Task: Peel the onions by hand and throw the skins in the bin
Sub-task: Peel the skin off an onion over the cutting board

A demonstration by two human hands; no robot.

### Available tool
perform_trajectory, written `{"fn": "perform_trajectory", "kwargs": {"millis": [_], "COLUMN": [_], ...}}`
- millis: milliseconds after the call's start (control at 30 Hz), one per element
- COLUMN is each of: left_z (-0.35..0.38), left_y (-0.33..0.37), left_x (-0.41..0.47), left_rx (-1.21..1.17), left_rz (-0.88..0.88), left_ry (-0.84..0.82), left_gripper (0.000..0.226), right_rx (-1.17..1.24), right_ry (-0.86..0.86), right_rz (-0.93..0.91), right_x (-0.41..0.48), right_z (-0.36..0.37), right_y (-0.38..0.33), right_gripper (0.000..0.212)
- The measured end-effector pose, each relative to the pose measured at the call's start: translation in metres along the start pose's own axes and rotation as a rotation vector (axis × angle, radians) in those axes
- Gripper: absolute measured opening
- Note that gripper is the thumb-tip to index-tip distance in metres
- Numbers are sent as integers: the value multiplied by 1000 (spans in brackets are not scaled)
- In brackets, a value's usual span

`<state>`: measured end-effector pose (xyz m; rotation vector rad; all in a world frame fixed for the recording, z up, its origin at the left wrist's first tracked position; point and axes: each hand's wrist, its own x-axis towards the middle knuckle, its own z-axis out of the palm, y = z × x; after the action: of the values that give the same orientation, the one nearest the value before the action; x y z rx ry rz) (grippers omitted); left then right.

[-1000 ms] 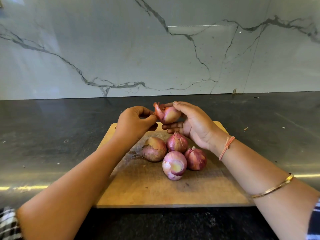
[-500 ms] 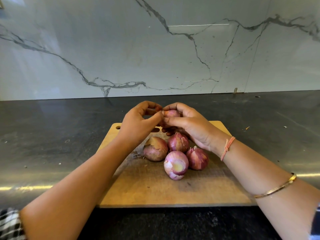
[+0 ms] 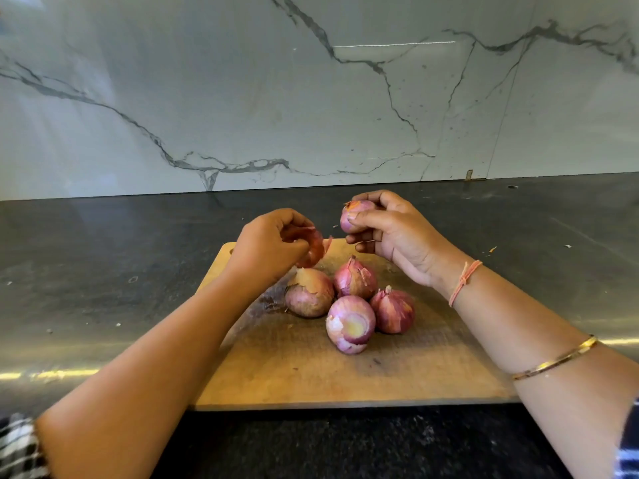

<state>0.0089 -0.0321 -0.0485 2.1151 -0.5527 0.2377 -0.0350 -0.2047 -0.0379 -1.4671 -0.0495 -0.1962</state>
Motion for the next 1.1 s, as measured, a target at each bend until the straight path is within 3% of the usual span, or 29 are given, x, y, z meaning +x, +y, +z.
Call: {"fn": "perform_trajectory", "kwargs": {"millis": [100,300,533,767,1100], "left_z": [1,0,0,1,0], "left_y": [0,4,10,14,12], "left_x": [-1,-2,-5,-10,-7], "left_rx": [54,-24,-130,-85,-148], "left_rz": [34,57,165,322,255], "left_ry": [-77,-54,118,171,232], "left_gripper": [24,18,15,23,30], "right_rx": [45,-5,-168,-181,-156], "right_ry": [-36,-115,-94,-110,-137], "right_rz": [-3,-41,-116,-172,-149], "right_x": [0,-1,0,-2,-3], "right_z": [0,0,6,7,8], "right_y": [0,2,7,6,3], "right_gripper": [24,31,36,31,22]}}
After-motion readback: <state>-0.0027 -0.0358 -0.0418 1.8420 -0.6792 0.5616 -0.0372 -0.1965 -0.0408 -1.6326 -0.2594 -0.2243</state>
